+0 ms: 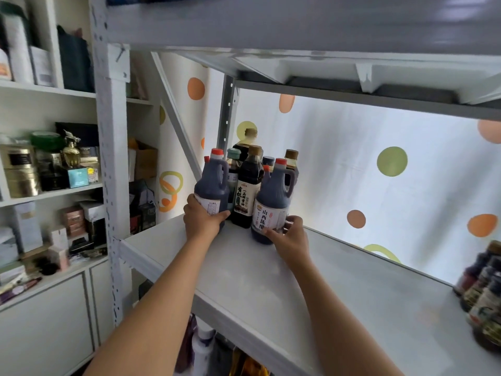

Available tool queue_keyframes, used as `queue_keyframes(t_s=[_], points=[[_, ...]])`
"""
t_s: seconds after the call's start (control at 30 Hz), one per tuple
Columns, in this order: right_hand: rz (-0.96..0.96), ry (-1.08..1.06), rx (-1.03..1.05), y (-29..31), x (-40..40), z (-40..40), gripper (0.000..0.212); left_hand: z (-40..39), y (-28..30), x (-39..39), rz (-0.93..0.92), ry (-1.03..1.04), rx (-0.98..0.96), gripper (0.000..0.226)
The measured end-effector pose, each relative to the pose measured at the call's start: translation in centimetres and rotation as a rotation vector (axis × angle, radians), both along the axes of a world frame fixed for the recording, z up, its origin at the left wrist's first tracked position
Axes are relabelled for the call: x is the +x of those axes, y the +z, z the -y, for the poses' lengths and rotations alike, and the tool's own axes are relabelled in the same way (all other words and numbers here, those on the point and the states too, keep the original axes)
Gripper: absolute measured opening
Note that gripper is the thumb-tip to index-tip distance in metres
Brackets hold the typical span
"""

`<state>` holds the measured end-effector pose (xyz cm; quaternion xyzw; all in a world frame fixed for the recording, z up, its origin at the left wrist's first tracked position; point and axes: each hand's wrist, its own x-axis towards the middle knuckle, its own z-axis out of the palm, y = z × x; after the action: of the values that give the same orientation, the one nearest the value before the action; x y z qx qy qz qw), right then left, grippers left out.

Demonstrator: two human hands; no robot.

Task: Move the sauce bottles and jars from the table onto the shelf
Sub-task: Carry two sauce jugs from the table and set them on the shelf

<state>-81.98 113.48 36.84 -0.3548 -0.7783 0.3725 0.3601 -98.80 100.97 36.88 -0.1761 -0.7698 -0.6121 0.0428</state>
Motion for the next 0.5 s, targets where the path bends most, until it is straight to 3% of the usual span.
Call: queue_keyframes(t_s=[0.5], points=[[0.008, -0.067, 0.073, -1.6, -2.8, -1.6, 0.054, -1.9, -2.2, -2.5, -0.085, -0.025, 0.055, 0.100]])
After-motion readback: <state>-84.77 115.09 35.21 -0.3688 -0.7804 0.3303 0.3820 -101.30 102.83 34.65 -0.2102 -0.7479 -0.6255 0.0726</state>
